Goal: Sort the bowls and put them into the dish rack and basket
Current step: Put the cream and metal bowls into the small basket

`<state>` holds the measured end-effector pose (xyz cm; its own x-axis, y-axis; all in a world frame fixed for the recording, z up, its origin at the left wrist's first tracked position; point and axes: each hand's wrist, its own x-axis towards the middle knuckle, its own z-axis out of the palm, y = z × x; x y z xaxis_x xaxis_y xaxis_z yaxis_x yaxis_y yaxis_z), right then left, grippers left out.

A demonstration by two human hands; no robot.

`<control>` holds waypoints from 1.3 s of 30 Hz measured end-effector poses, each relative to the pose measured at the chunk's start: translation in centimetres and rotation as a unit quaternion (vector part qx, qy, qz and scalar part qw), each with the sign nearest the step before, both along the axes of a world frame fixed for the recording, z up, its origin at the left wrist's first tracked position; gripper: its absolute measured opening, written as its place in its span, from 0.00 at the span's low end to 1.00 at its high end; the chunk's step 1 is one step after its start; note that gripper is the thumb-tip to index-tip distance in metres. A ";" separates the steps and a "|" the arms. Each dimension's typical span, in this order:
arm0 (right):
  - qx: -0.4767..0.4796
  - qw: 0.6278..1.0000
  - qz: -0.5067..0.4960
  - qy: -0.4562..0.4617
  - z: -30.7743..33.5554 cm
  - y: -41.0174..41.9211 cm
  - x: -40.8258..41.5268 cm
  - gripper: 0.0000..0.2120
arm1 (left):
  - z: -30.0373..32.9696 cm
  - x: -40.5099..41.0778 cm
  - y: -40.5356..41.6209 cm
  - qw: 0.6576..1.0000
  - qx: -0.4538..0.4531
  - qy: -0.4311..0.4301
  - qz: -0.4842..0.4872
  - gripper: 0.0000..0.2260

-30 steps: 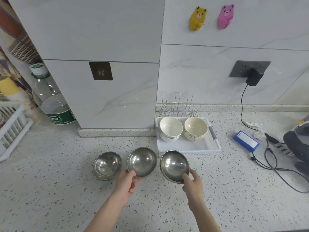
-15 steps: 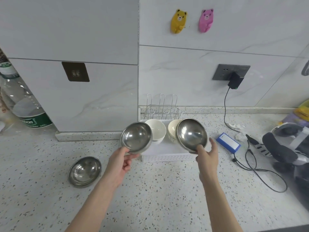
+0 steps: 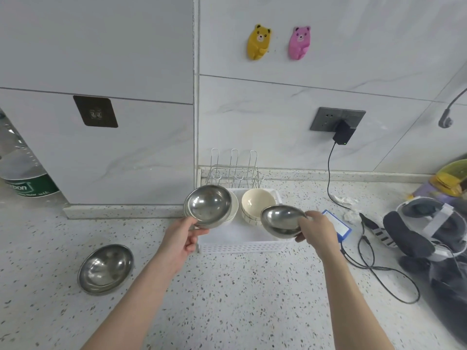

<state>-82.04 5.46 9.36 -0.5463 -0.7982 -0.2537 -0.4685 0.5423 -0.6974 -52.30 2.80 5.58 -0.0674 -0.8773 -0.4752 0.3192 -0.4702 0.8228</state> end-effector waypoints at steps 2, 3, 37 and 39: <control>0.018 1.000 0.012 0.007 -0.4 -0.4 -0.2 0.29 | 0.0 -0.3 -0.2 1.000 0.002 -0.003 -0.004 0.08; 0.027 0.999 0.022 0.012 -0.5 -0.6 -0.2 0.30 | 0.0 -0.4 -0.3 1.000 0.002 -0.004 -0.006 0.08; 0.173 0.976 0.111 0.076 -5.0 -6.0 3.0 0.15 | -1.0 0.6 1.3 1.000 0.008 -0.003 0.012 0.08; 0.165 0.977 0.108 0.082 -6.0 -5.6 3.2 0.13 | -1.1 0.5 1.4 1.000 0.007 -0.003 0.009 0.08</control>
<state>-78.82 -0.10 3.34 -0.4288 -0.7892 -0.4396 -0.6879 0.6007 -0.4074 -51.80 4.18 4.51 -0.0480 -0.8715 -0.4880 0.3225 -0.4759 0.8182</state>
